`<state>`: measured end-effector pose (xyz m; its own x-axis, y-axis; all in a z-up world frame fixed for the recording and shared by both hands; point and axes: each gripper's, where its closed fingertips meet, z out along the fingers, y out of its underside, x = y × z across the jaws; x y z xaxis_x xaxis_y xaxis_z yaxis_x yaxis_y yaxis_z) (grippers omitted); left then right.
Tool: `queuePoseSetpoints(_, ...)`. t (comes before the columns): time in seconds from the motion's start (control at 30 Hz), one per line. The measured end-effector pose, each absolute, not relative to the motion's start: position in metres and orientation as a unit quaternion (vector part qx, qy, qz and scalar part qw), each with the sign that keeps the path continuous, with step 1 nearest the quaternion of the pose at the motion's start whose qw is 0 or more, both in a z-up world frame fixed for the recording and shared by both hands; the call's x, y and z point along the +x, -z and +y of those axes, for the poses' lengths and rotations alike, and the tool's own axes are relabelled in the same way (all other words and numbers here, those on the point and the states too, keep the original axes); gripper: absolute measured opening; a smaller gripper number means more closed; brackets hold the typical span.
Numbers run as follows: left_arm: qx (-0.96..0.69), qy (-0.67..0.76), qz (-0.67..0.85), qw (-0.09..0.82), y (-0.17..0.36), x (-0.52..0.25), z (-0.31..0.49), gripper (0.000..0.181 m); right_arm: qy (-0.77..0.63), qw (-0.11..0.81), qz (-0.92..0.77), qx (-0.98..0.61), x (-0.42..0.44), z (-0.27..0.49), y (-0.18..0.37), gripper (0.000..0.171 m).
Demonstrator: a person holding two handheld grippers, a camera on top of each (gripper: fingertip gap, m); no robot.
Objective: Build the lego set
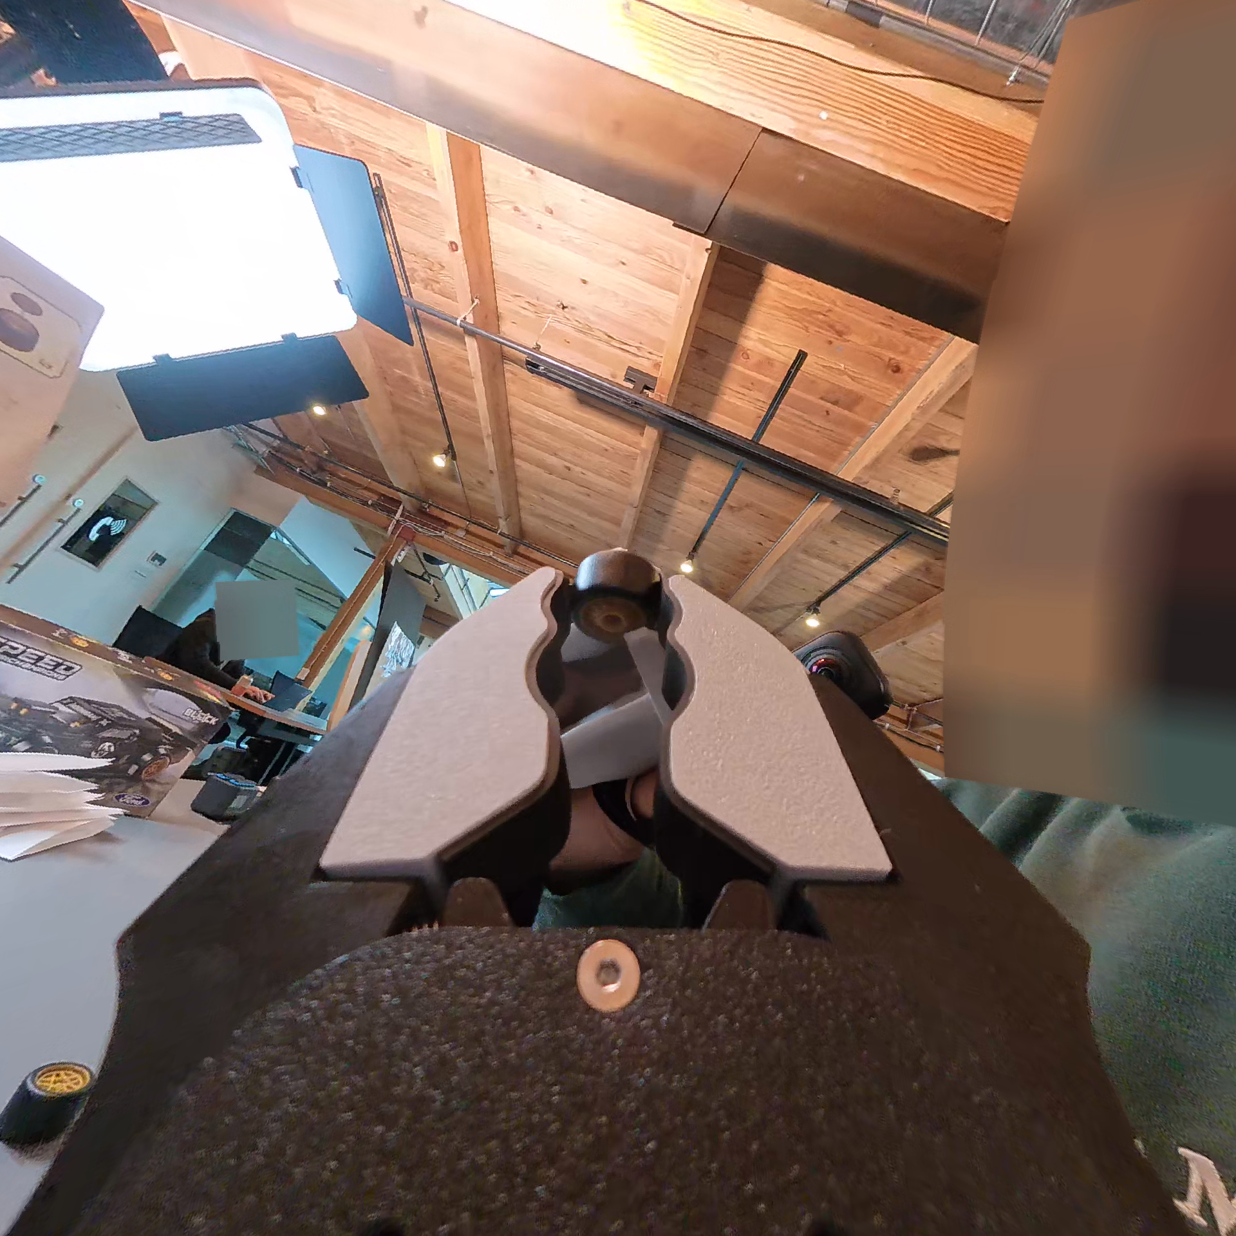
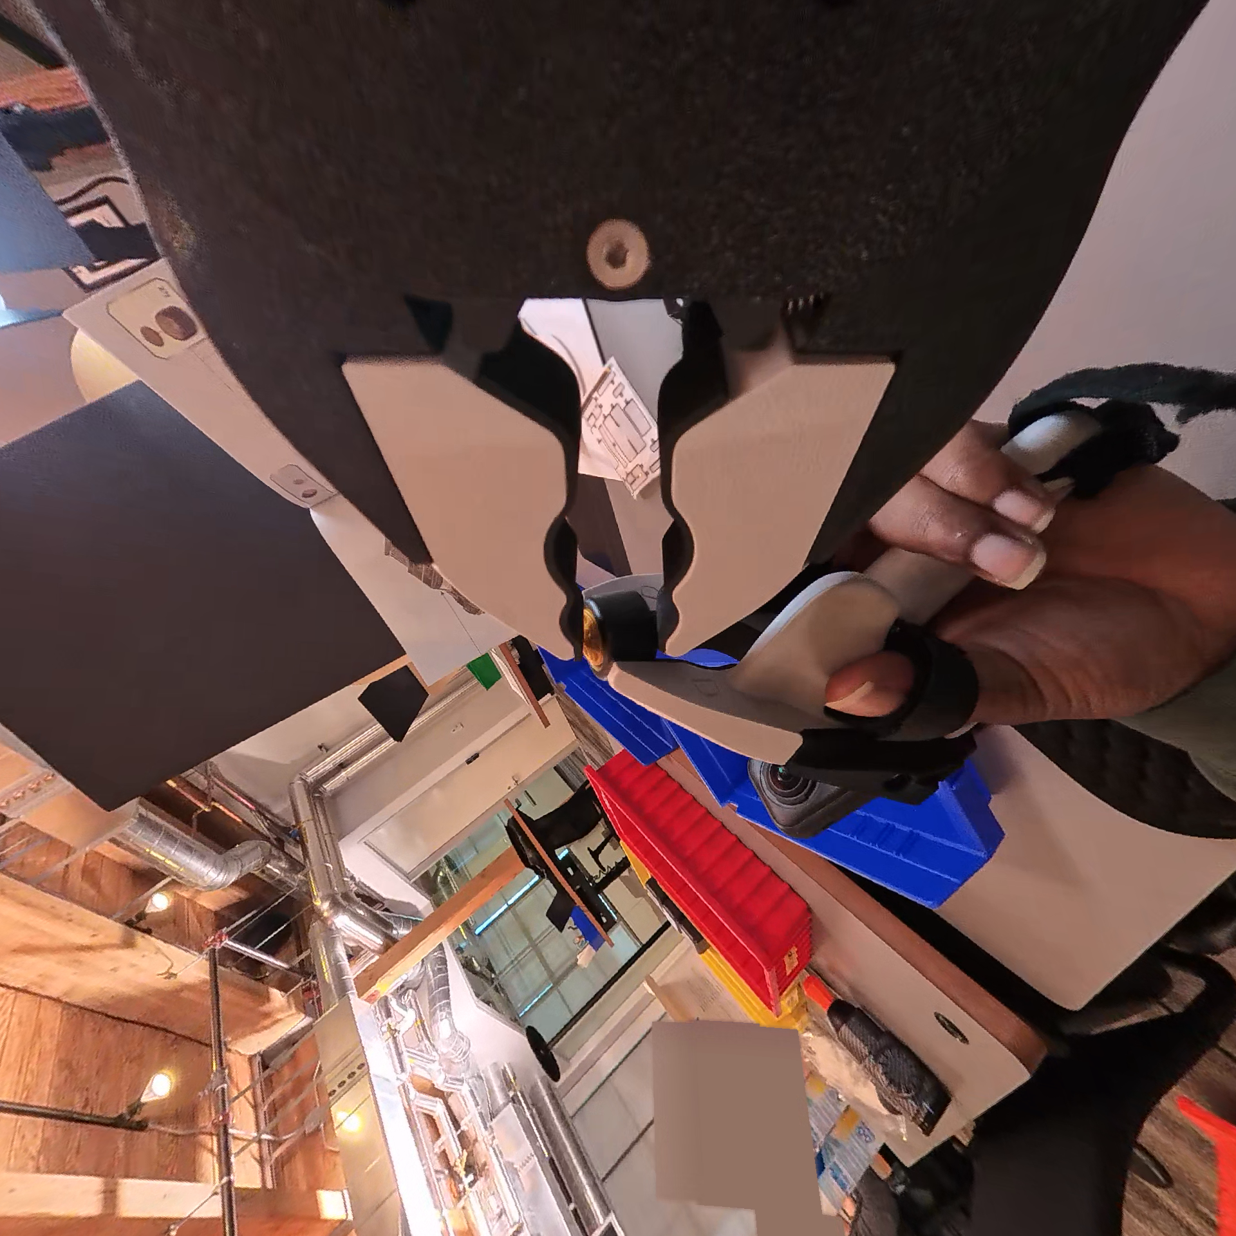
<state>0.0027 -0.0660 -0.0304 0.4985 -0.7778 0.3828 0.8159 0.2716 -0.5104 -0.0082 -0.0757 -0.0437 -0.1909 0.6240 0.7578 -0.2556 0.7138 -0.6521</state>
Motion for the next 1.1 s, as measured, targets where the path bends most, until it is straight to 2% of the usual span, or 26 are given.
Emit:
queuePoseSetpoints(0.3, -0.350, 0.457, -0.028, 0.818, 0.025, 0.002, -0.064, 0.025, -0.396, 0.607, -0.672, -0.152, -0.010, -0.077, 0.045, 0.020)
queuePoseSetpoints(0.73, -0.335, 0.469, -0.045, 0.816, 0.035, -0.006, -0.070, 0.026, -0.448, 0.594, -0.649, -0.157, -0.018, -0.081, 0.051, 0.019)
queuePoseSetpoints(1.1, -0.404, 0.464, -0.117, 0.780, 0.054, -0.015, -0.051, 0.027, -0.273, 0.666, -0.686, -0.103, -0.029, -0.062, 0.065, 0.017)
